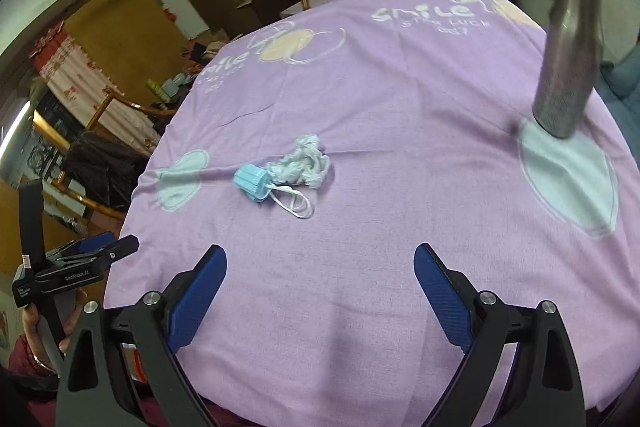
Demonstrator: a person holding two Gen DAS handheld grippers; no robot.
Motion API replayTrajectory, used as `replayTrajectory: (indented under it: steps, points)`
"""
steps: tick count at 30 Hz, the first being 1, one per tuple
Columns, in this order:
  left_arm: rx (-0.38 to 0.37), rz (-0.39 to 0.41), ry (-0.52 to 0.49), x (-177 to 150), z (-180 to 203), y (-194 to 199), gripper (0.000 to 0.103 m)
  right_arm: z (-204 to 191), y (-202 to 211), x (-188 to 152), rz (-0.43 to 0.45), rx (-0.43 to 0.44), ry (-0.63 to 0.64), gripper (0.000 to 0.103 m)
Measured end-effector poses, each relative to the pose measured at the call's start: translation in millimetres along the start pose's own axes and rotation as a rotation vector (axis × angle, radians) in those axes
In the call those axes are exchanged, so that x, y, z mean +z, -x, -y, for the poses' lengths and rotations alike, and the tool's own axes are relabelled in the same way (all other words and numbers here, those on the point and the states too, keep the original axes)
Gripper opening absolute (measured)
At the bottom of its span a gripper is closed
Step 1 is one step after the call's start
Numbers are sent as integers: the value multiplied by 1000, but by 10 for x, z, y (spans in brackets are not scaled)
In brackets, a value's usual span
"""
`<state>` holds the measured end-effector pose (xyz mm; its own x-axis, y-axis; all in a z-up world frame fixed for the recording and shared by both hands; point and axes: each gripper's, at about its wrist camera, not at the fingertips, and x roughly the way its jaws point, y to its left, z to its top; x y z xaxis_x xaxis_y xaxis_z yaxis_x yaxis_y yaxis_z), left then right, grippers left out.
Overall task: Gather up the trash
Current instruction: 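Move both open tools back over the blue mask and white tissue, then grasp the blue face mask with the left tool and lift it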
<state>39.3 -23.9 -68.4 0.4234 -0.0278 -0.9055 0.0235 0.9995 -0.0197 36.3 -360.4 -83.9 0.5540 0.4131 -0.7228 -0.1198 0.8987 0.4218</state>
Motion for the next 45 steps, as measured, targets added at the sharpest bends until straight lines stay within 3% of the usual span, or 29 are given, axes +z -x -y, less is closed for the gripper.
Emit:
replayTrajectory:
  steps: [3,14,20,23,28,34,37,41,45]
  points:
    - [-28,-16,-42,89,73,-90,91,21,-12,-26,14,-1,-37,93]
    - [-159,-48,-241,715,690,-677,92,96,61,-160,24,-136,-142,93]
    - [-164,-83,-331,917,1007,-1154,92,203,187,-320,22,-234,-210,93]
    - [-133,-104,-350,925,1015,-1331,92,265,206,-382,16,-255,-246,93]
    - [-72,-114,-313,897,648,-1316,92,309,7,-295,2,-195,-268,93]
    - [58,-103,-215,732,-141,-954,92,-3,-452,14,-23,-53,-138,93]
    - [54,-109,-159,661,-357,-805,92,-151,-575,78,-33,-14,-93,93]
    - [-4,-96,-166,648,-223,-744,93,-233,-591,75,-41,-6,-77,93]
    - [-13,-87,-226,687,101,-951,93,-167,-443,27,-28,-59,-113,93]
